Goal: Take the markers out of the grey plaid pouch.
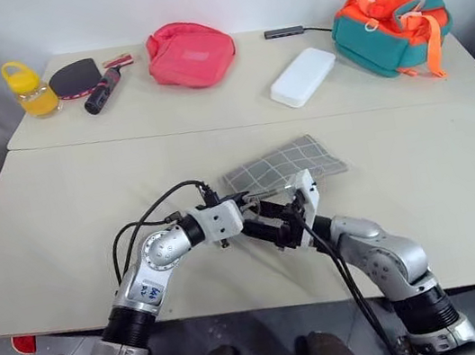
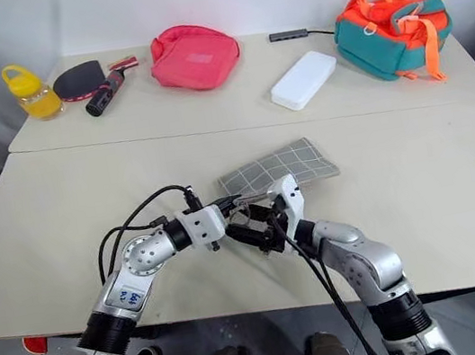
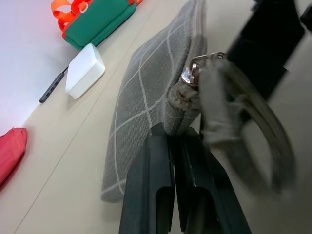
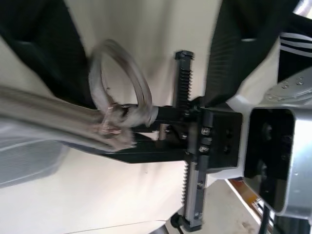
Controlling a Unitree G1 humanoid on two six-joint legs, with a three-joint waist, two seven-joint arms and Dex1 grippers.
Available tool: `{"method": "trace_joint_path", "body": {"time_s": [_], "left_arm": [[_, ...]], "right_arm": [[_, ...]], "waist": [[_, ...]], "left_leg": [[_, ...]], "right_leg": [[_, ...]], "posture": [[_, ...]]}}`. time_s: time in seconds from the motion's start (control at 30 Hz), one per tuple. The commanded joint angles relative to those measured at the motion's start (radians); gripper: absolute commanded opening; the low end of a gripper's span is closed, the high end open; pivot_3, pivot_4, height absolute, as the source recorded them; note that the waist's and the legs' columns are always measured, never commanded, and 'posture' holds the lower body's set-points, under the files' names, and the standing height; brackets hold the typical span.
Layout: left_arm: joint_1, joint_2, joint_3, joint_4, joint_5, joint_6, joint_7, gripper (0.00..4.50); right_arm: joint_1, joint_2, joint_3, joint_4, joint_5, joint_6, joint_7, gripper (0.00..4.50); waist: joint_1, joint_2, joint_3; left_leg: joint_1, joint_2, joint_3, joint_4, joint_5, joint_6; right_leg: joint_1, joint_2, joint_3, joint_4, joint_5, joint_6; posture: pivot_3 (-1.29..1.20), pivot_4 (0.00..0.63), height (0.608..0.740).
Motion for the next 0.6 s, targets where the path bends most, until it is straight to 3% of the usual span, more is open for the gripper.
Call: {"method": "trace_joint_path", "body": {"time_s": [0.03,0.23,0.6], "left_arm": [[0.007,-0.008,0.012,-0.052,-0.022,0.002,0.01,0.0],[0.018,-0.002,0.012,-0.063,-0.015,0.004,0.011,0.0],[0.047,0.084,0.084,-0.06,-0.081,-0.014,-0.019,0.0]], "right_arm": [[-0.012,0.023,-0.019,0.002,-0.005,-0.019,-0.014,2.11],[-0.002,0.011,-0.036,0.007,-0.02,-0.027,0.01,0.02],[0.013,-0.173,-0.14,0.067,-0.058,-0.072,0.118,0.02]], "waist": [[0.0,0.0,0.0],[0.0,0.0,0.0],[-0.001,0.0,0.0]], "left_leg": [[0.0,0.0,0.0,0.0,0.0,0.0],[0.0,0.0,0.0,0.0,0.0,0.0],[-0.004,0.0,0.0,0.001,0.0,0.0]], "right_leg": [[0.0,0.0,0.0,0.0,0.0,0.0],[0.0,0.0,0.0,0.0,0.0,0.0],[-0.004,0.001,0.0,0.0,0.0,0.0]], "posture": [[0.0,0.15,0.74],[0.0,0.15,0.74],[0.0,0.15,0.74]]}}
